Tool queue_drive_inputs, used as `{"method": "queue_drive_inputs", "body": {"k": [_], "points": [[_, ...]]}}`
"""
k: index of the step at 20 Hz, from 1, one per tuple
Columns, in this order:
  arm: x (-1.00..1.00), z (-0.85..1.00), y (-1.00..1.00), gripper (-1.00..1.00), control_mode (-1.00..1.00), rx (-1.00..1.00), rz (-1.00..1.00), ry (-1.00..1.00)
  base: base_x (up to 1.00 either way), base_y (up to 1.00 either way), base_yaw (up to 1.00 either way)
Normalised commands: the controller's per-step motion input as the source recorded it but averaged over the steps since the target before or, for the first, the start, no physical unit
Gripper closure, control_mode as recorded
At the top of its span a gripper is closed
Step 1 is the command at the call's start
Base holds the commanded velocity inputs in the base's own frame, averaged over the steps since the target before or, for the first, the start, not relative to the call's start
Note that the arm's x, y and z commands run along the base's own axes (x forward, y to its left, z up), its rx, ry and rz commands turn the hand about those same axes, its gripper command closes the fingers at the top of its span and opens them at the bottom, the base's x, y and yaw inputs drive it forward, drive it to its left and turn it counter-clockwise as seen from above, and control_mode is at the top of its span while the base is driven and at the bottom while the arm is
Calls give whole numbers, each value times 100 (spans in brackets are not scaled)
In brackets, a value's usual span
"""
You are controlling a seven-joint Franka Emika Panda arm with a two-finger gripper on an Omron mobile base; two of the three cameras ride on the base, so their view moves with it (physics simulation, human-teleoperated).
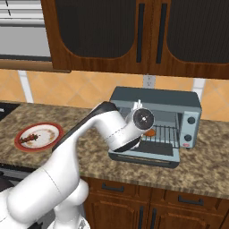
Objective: Pick up the kebab skewer and baguette bread, and place them inside the toaster oven. Close the toaster oven door and start by setting the timer.
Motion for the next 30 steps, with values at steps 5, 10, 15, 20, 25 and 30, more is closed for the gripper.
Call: {"method": "queue_drive_inputs", "body": {"k": [5, 10, 15, 20, 25, 30], "points": [[26, -6, 0, 100, -100, -8, 0, 0, 0, 0, 0], [17, -5, 0, 100, -100, -9, 1, 1, 0, 0, 0], [5, -24, -3, 100, -100, -7, 5, 2, 0, 0, 0], [32, -3, -12, 100, -100, -1, 2, 2, 0, 0, 0], [31, -10, -8, 100, -100, 0, 0, 2, 0, 0, 0], [17, -22, -4, 100, -100, 0, 0, 0, 0, 0, 0]]}}
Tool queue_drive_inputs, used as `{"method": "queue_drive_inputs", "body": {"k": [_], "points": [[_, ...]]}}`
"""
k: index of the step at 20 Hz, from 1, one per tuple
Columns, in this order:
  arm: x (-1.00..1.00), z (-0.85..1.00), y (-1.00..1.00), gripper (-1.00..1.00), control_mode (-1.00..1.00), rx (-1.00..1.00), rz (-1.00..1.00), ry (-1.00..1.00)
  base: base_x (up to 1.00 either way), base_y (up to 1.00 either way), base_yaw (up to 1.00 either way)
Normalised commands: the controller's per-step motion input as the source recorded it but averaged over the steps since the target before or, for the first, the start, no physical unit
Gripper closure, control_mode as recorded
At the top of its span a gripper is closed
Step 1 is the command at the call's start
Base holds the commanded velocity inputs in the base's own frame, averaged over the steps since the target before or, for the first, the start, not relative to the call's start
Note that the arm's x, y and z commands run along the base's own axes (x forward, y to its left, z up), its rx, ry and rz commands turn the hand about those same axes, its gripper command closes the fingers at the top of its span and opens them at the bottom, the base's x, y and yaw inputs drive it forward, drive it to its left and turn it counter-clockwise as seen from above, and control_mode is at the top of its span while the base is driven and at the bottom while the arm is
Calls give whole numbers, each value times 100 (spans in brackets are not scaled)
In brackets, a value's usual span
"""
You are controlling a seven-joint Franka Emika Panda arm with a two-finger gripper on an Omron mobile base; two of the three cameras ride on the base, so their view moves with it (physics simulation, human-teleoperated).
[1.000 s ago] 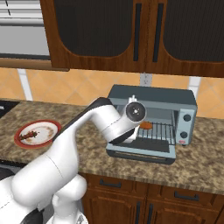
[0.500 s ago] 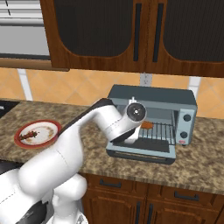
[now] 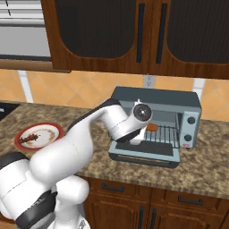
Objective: Pick up the kebab skewer and baguette bread, and place them inside the toaster oven. Close the toaster oven door and start by setting the timer.
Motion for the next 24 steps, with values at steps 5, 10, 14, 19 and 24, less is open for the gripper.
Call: {"method": "queue_drive_inputs", "body": {"k": [5, 10, 14, 19, 24], "points": [[21, -7, -15, 100, -100, 0, 0, 0, 0, 0, 0], [20, -11, -20, 100, -100, 1, 0, 0, 0, 0, 0], [9, -19, -14, 100, -100, 2, 0, 0, 0, 0, 0], [15, 0, -3, 100, -100, 0, 0, 0, 0, 0, 0], [14, -4, 0, 100, -100, 1, 0, 0, 0, 0, 0]]}}
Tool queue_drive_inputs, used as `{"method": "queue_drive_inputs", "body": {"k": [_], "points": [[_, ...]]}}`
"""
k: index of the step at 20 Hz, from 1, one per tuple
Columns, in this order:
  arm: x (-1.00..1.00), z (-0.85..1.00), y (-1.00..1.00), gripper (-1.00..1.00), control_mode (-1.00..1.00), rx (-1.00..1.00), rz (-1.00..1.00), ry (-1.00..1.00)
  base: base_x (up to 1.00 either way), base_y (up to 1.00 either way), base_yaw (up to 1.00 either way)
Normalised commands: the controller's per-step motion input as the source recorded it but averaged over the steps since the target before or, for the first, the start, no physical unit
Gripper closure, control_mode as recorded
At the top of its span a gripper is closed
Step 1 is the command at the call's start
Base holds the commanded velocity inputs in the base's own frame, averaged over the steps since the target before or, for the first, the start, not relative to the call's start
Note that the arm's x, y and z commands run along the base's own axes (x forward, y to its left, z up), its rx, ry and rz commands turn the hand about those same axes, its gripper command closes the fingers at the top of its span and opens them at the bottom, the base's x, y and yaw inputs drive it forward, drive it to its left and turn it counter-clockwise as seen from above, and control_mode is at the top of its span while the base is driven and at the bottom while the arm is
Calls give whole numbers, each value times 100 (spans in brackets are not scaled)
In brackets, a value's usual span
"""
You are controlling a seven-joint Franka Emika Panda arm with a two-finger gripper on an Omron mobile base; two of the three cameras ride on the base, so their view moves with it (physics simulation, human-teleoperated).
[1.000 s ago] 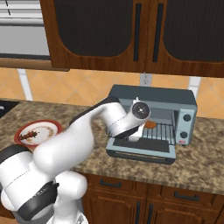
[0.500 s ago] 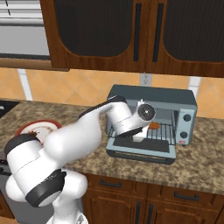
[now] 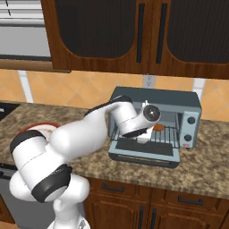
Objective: Pick up the kebab skewer and baguette bread, and place them inside the toaster oven. Close the toaster oven door and start by setting the timer.
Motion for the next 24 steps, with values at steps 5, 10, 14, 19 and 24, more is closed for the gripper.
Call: {"method": "queue_drive_inputs", "body": {"k": [5, 10, 14, 19, 24], "points": [[23, -16, 0, 100, -100, 1, 0, 0, 0, 0, 0], [6, -25, 0, 100, -100, 0, 0, 0, 0, 0, 0], [0, -24, 0, 100, -100, 0, 0, 0, 0, 0, 0], [6, -2, 0, 100, -100, 0, 0, 0, 0, 0, 0], [9, 0, 0, 100, -100, 0, 0, 0, 0, 0, 0]]}}
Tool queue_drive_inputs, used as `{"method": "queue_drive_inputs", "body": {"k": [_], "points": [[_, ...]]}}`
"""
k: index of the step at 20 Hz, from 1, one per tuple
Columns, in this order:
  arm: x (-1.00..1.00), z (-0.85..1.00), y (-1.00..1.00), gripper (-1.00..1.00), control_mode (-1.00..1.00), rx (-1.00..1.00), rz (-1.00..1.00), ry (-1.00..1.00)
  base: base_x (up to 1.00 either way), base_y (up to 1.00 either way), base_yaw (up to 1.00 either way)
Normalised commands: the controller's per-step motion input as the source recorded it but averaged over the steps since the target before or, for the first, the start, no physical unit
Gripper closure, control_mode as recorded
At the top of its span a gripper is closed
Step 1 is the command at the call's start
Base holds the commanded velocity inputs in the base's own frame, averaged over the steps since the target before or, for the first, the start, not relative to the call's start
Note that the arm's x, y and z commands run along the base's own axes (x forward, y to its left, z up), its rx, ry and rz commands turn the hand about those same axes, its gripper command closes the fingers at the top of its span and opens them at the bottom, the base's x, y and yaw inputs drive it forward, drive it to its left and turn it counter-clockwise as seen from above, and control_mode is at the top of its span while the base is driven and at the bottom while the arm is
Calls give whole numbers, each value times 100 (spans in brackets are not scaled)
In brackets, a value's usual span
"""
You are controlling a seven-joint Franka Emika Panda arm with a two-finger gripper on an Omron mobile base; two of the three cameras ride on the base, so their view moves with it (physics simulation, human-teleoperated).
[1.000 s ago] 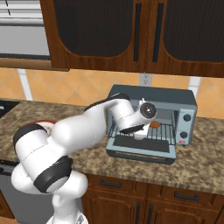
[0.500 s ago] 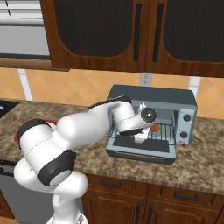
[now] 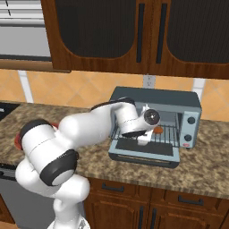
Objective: Pick up the kebab skewer and baguette bread, and place them inside the toaster oven. Close the toaster oven door and start by setting the timer.
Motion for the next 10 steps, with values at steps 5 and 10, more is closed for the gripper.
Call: {"method": "queue_drive_inputs", "body": {"k": [5, 10], "points": [[12, 0, 0, 100, -100, 0, 0, 0, 0, 0, 0], [-3, -14, 0, 100, -100, 0, 0, 0, 0, 0, 0]]}}
